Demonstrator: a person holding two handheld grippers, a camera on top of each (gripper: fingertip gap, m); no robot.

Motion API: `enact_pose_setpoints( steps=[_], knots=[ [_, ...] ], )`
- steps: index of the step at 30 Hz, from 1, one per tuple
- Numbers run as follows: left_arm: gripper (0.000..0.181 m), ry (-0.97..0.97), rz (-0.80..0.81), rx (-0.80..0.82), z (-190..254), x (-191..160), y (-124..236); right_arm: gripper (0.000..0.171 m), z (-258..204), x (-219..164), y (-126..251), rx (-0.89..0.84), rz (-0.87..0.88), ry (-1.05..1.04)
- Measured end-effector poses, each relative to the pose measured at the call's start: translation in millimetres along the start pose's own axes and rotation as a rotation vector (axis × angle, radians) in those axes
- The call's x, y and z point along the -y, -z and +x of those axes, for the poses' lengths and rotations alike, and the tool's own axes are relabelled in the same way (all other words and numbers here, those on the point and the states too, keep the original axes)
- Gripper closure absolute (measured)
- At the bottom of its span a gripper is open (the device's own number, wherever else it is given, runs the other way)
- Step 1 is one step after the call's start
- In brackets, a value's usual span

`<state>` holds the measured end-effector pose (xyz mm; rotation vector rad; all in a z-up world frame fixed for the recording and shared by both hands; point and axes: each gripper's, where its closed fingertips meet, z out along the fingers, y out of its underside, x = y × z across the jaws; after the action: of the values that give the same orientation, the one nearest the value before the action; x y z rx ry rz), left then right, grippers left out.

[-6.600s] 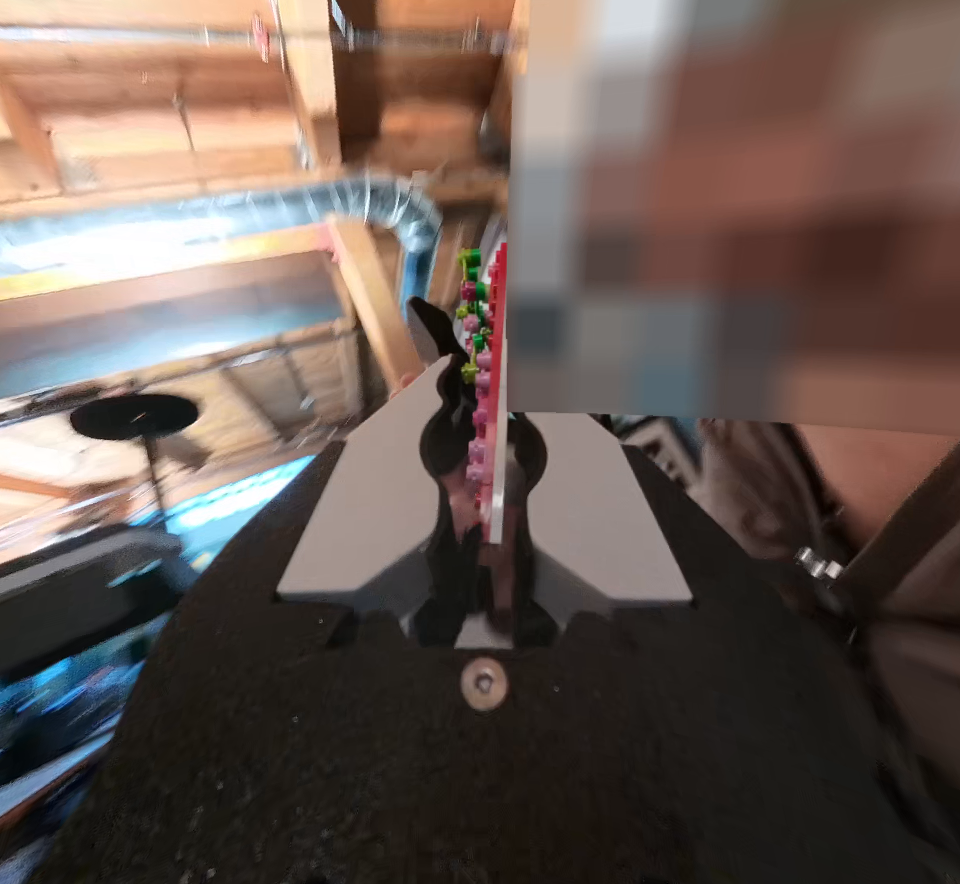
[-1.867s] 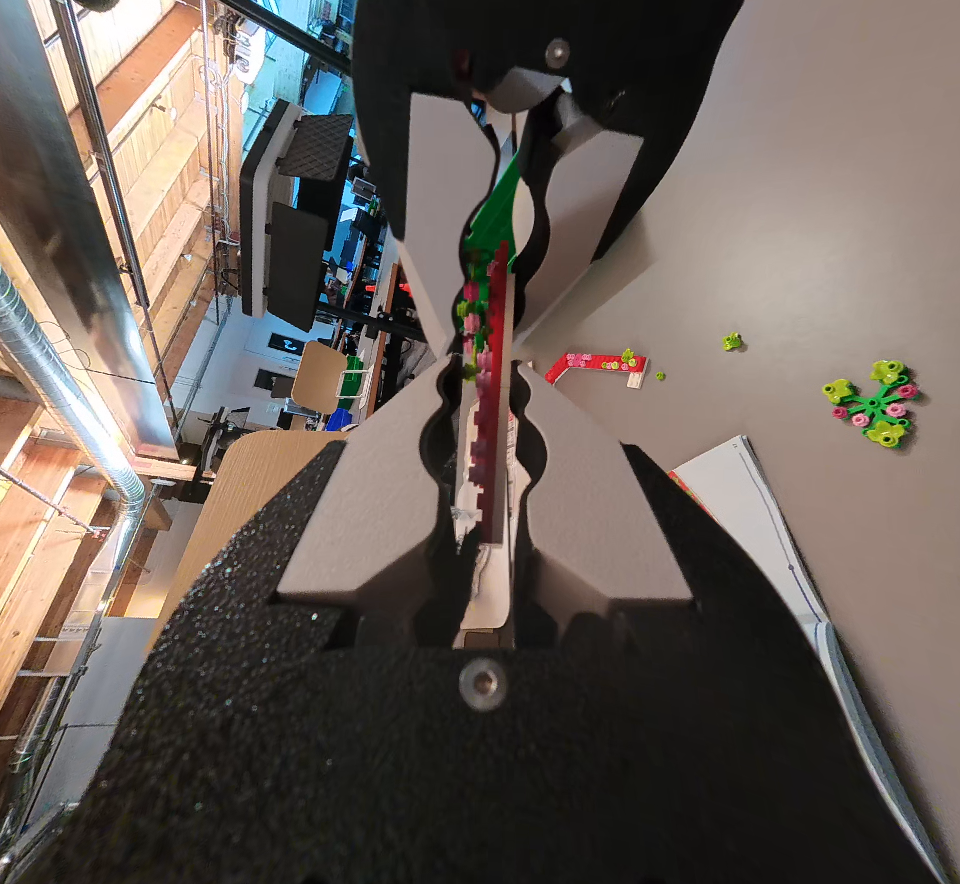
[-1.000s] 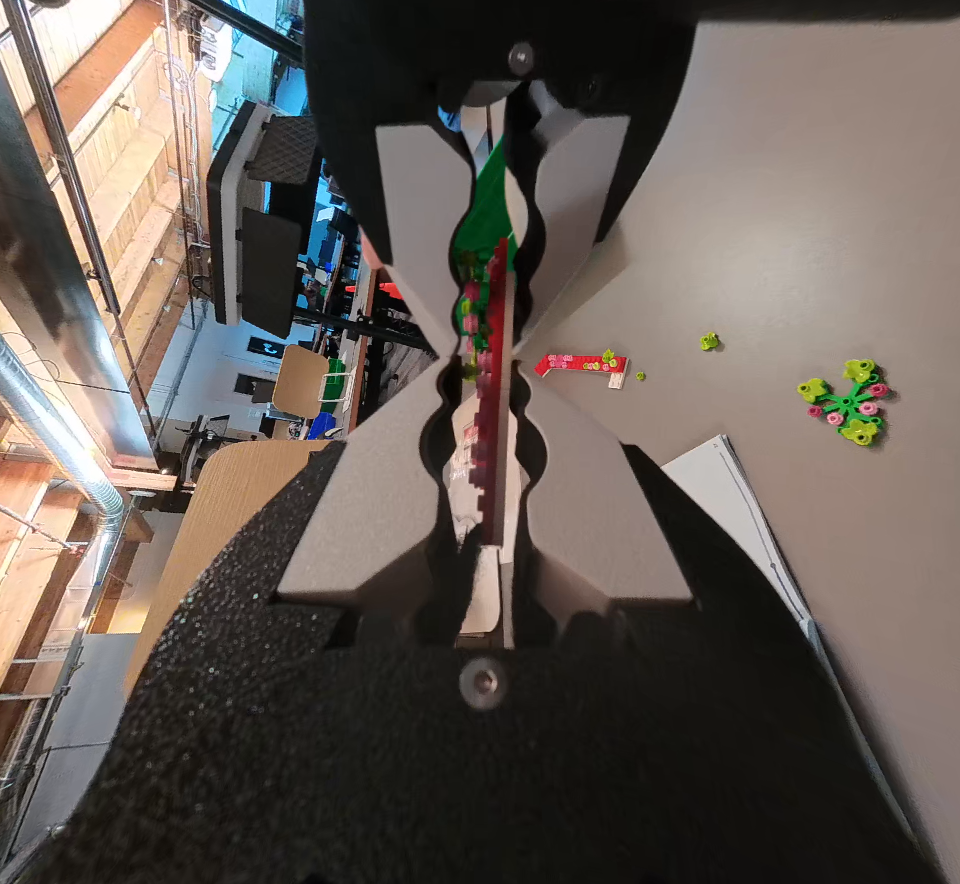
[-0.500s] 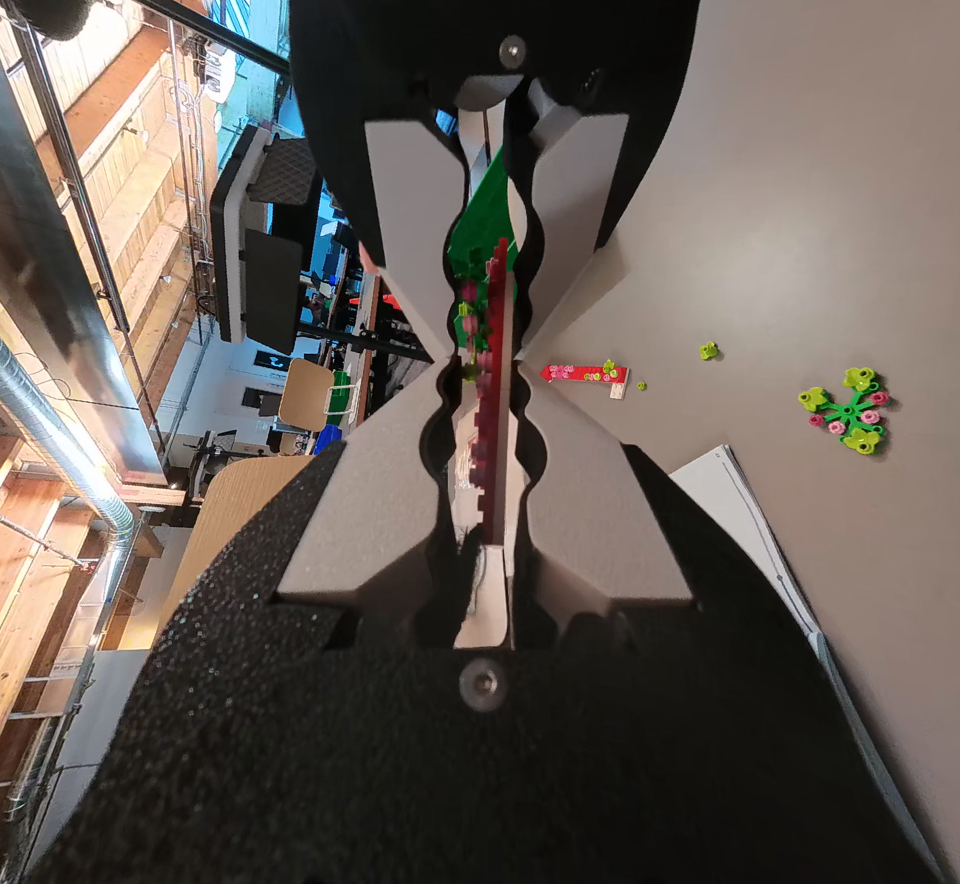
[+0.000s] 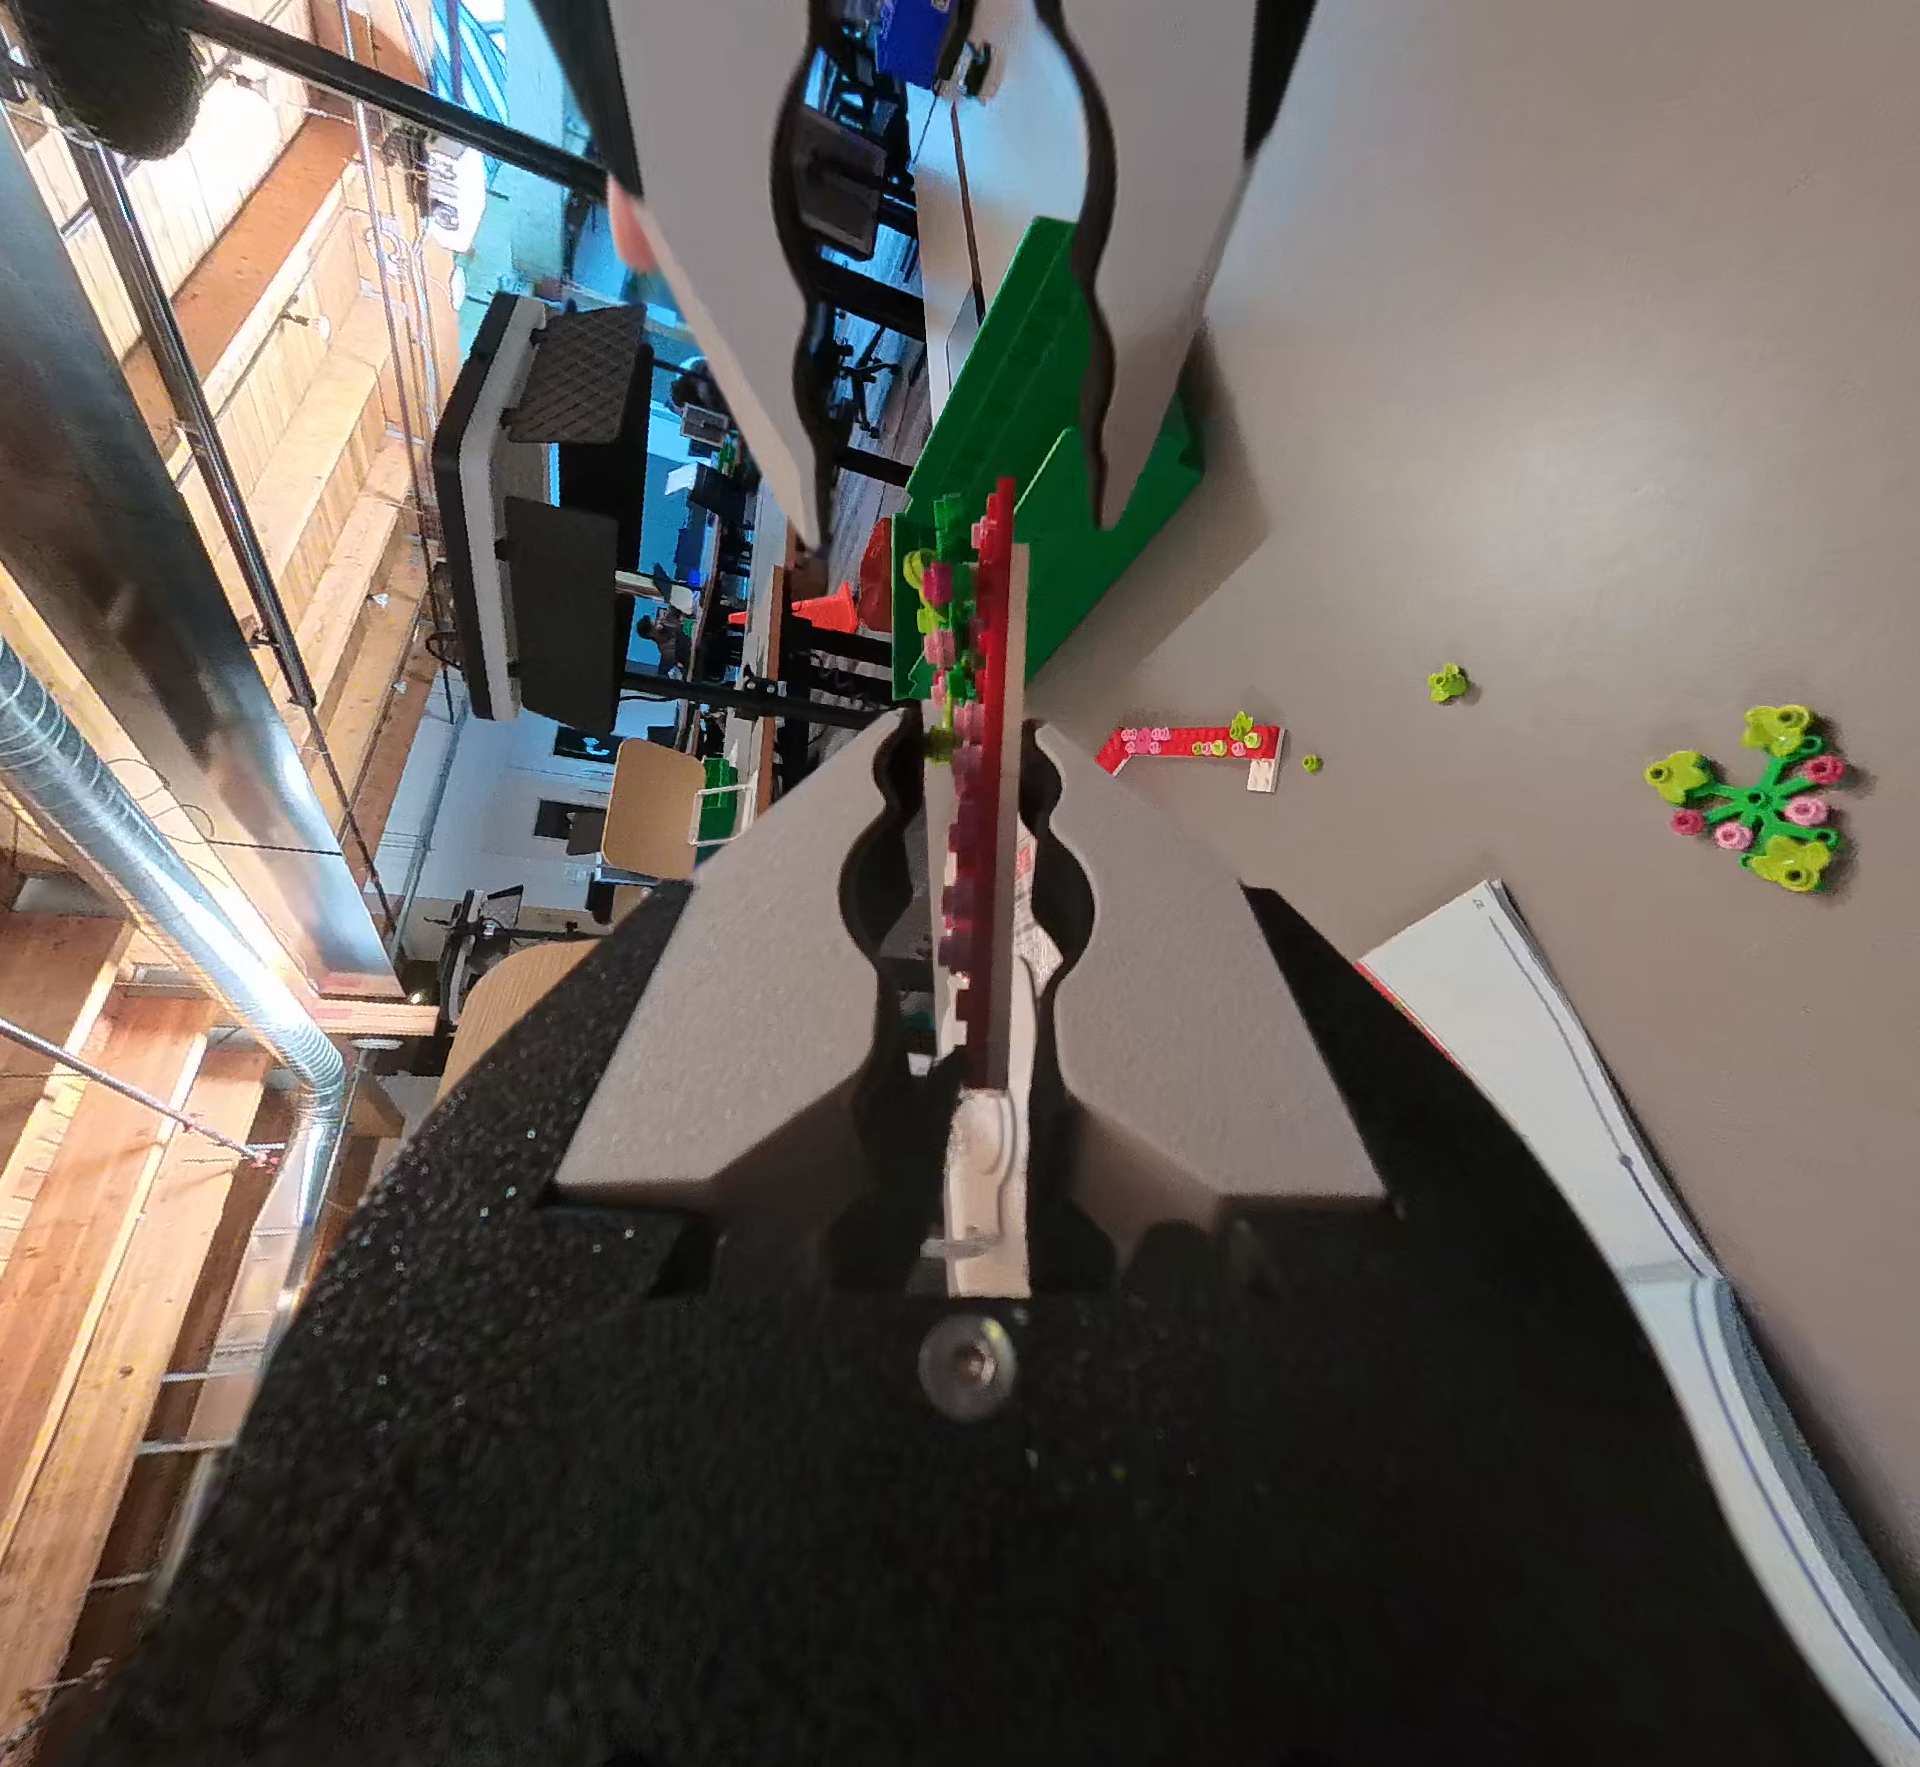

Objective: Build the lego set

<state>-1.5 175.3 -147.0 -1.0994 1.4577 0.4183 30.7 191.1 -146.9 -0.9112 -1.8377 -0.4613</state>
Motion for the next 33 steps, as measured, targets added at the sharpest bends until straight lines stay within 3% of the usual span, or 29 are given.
enact_pose_setpoints(
  steps=[1, 7, 13, 23, 29, 33],
  knots=[
    [0.167, -0.010, 0.001, 0.001, 1, 0, -2, 0.116, -2, -3, 7, 0.010, 0.026, -0.035],
    [0.167, -0.144, -0.012, 0.058, 7, 3, -22, 0.116, -21, -23, 35, 0.103, 0.280, -0.298],
    [0.167, -0.181, 0.011, 0.151, 33, 5, -57, 0.123, -50, -47, 29, 0.229, 0.541, -0.468],
    [0.167, -0.240, -0.140, 0.198, 140, -32, -95, 0.137, -105, -60, -12, 0.575, 0.962, -0.735],
    [0.167, -0.260, -0.217, 0.196, 157, -47, -92, 0.146, -128, -63, -42, 0.786, 1.084, -0.811],
    [0.167, -0.275, -0.227, 0.210, 156, -49, -90, 0.154, -141, -65, -55, 0.857, 1.023, -0.775]
  ],
)
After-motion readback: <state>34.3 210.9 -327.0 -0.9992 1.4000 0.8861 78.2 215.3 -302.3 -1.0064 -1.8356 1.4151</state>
